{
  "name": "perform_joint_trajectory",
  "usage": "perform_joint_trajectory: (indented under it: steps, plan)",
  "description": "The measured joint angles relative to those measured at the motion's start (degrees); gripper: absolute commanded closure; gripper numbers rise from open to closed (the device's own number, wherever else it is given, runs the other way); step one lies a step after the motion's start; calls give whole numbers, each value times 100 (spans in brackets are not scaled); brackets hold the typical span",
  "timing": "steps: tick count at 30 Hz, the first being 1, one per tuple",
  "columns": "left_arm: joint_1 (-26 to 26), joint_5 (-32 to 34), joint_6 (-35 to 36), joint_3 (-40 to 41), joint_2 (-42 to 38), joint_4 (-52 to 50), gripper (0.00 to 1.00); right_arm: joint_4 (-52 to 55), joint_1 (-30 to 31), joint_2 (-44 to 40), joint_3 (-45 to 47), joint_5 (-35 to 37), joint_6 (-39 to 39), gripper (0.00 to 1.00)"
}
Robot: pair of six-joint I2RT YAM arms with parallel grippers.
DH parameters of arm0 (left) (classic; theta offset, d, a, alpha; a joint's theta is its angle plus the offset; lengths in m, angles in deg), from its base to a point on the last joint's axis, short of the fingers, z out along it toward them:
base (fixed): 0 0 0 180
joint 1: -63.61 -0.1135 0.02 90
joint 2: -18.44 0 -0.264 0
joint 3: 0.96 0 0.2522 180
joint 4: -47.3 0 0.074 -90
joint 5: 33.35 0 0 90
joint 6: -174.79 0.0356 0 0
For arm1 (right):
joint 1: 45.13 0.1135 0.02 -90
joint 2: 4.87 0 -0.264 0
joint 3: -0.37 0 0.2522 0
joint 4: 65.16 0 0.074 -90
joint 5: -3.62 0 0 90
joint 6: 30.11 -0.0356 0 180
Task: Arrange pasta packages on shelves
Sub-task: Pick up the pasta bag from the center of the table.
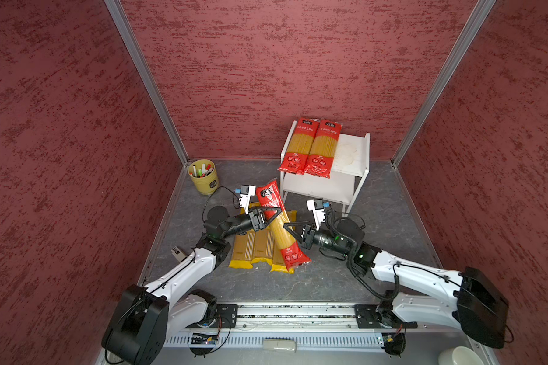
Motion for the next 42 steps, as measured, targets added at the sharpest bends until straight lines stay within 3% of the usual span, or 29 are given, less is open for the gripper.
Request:
perform_joint_trajectory:
  steps: [10, 13, 19, 23, 28, 34, 42]
  plan:
    - [28, -74, 7, -328, 2, -160, 73, -258, -13, 24, -4, 116, 50, 96]
    - [66, 13, 149, -551, -13, -463, 75, -260, -39, 33, -87, 181, 96, 86]
    - [120, 323, 409, -988, -195, -1071, 95, -321, -59, 138, -461, 192, 232, 68]
    - [116, 468, 518, -1235, -310, -1582, 100, -459, -57, 151, -514, 186, 315, 51]
    - [-92, 476, 612, -1679, -339, -2494, 100, -291, -39, 151, -645, 144, 472, 33]
    - [-581, 385, 599, -2500, -273, -3195, 100, 546, -17, 149, -1143, 9, 844, 23]
    - [-664, 153, 529, -3624, 149, -3613, 100, 898, -50, 85, -1108, -37, 916, 13]
